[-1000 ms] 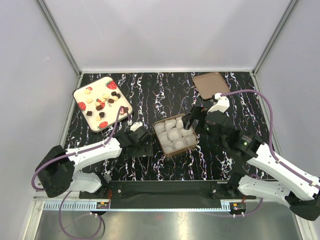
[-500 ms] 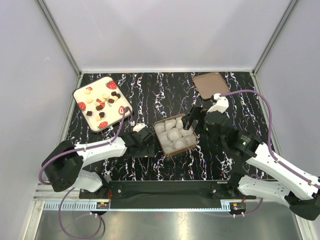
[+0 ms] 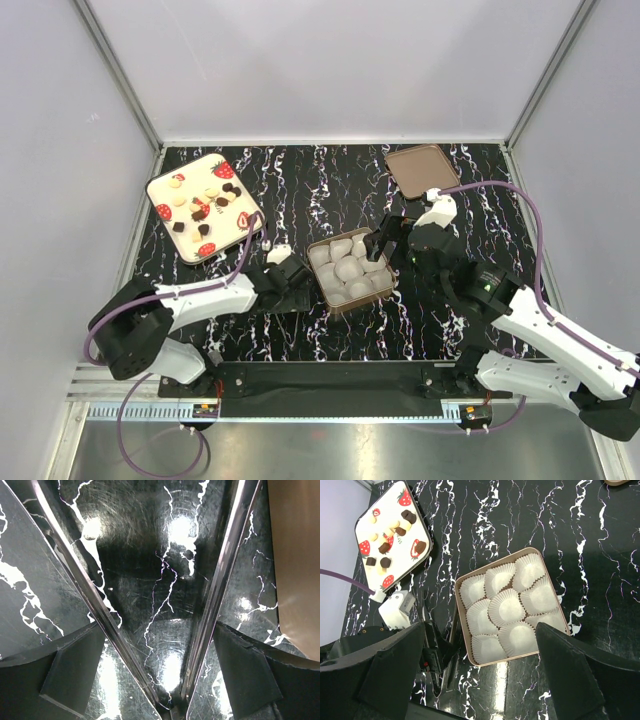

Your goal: Pack the chocolate

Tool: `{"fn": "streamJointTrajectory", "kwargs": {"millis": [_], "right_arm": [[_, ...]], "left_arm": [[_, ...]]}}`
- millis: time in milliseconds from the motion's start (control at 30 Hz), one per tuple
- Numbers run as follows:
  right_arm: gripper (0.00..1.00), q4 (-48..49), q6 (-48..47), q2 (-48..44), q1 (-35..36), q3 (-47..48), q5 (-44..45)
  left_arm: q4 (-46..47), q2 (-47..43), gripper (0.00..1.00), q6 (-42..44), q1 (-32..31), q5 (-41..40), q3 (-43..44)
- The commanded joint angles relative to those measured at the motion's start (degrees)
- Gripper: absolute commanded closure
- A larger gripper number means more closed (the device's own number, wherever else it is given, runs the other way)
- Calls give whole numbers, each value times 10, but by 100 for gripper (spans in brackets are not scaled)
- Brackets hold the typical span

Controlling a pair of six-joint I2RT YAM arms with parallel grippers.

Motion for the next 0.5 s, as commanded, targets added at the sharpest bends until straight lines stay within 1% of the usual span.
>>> {"fn": "streamJointTrajectory", "kwargs": {"millis": [0,367,467], "right_arm": [[0,17,-6,-8,-1,-4,10],[0,18,-9,-4,0,-5,16],[0,19,-10,-4,-1,-4,16]], "left_arm": [[19,27,6,-27,0,-8,-4],[9,48,10,-31,2,-16,7],[11,48,14,-29,2,-12,3]]}}
